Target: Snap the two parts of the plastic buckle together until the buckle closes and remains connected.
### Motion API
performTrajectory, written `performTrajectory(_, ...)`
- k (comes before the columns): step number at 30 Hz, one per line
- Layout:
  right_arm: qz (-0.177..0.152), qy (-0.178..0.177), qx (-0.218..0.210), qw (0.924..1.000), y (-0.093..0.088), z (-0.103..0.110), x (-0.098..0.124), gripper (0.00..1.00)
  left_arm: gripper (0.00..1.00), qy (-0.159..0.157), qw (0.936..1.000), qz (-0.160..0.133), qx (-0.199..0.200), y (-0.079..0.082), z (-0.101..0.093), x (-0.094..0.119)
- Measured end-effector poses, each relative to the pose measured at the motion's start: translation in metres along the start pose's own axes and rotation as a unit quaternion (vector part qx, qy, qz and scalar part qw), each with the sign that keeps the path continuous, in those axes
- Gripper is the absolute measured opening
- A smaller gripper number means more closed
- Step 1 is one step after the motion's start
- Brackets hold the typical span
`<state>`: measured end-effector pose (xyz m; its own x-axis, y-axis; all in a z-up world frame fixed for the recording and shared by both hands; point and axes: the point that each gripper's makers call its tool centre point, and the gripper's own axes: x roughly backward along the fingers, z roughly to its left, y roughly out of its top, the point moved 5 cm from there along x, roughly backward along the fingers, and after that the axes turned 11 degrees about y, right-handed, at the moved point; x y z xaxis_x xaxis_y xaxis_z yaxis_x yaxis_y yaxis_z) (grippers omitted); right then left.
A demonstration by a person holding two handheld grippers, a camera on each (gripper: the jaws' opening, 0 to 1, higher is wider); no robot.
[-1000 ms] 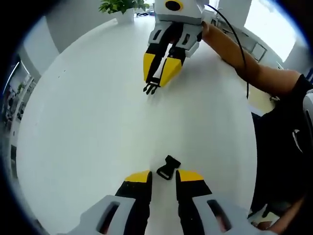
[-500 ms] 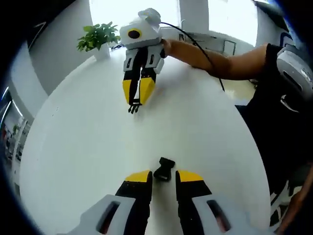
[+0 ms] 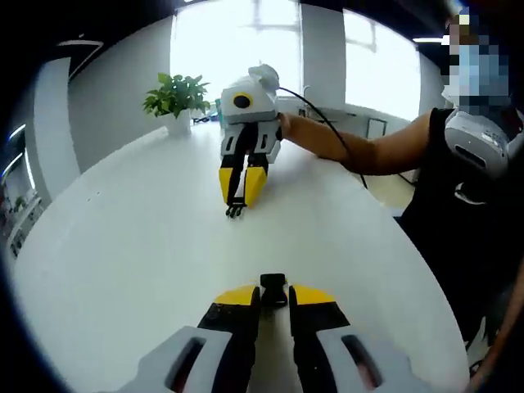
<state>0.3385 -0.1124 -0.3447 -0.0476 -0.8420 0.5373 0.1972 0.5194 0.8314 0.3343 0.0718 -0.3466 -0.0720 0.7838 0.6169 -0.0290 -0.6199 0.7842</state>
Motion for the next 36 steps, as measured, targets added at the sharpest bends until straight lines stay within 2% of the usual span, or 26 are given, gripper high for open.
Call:
performTrajectory(2, 0.002, 0.000, 0.000, 1.0000, -0.001, 0.000, 0.000, 0.10, 0.22, 0.005, 0.9997, 0.007, 0.023, -0.002, 0.000, 0.001)
performTrajectory(3, 0.002, 0.001, 0.000, 1.0000, -0.001, 0.000, 0.000, 0.10, 0.22, 0.004, 0.9998, 0.006, 0.021, -0.003, -0.001, 0.001)
performTrajectory(4, 0.002, 0.000, 0.000, 1.0000, -0.001, 0.000, 0.000, 0.10, 0.20, 0.030, 0.9995, 0.010, 0.005, -0.003, 0.002, 0.003)
performTrajectory(5, 0.002, 0.000, 0.000, 1.0000, -0.001, 0.000, 0.000, 0.10, 0.16, 0.033, 0.9994, 0.008, -0.006, -0.002, 0.000, 0.004)
performTrajectory(9, 0.002, 0.000, 0.000, 1.0000, -0.001, 0.001, 0.000, 0.10, 0.15, 0.029, 0.9995, 0.007, -0.011, 0.000, -0.006, 0.004)
performTrajectory(15, 0.002, 0.001, -0.001, 1.0000, -0.001, 0.000, -0.001, 0.10, 0.16, 0.028, 0.9996, -0.006, 0.001, 0.000, -0.008, 0.002)
performTrajectory(23, 0.001, 0.000, 0.002, 1.0000, 0.000, 0.000, -0.001, 0.10, 0.12, 0.038, 0.9992, -0.006, 0.008, 0.000, -0.003, 0.000)
performTrajectory(28, 0.000, 0.001, 0.005, 1.0000, 0.001, 0.000, 0.000, 0.10, 0.12, 0.060, 0.9976, -0.009, 0.034, 0.002, 0.004, 0.002)
performTrajectory(32, 0.001, 0.008, 0.010, 0.9999, 0.002, 0.003, -0.001, 0.10, 0.11, 0.084, 0.9953, -0.008, 0.047, 0.004, 0.009, 0.005)
performTrajectory(36, -0.016, 0.032, 0.037, 0.9987, 0.008, 0.012, -0.003, 0.10, 0.11, 0.086, 0.9952, -0.017, 0.045, 0.004, 0.009, 0.004)
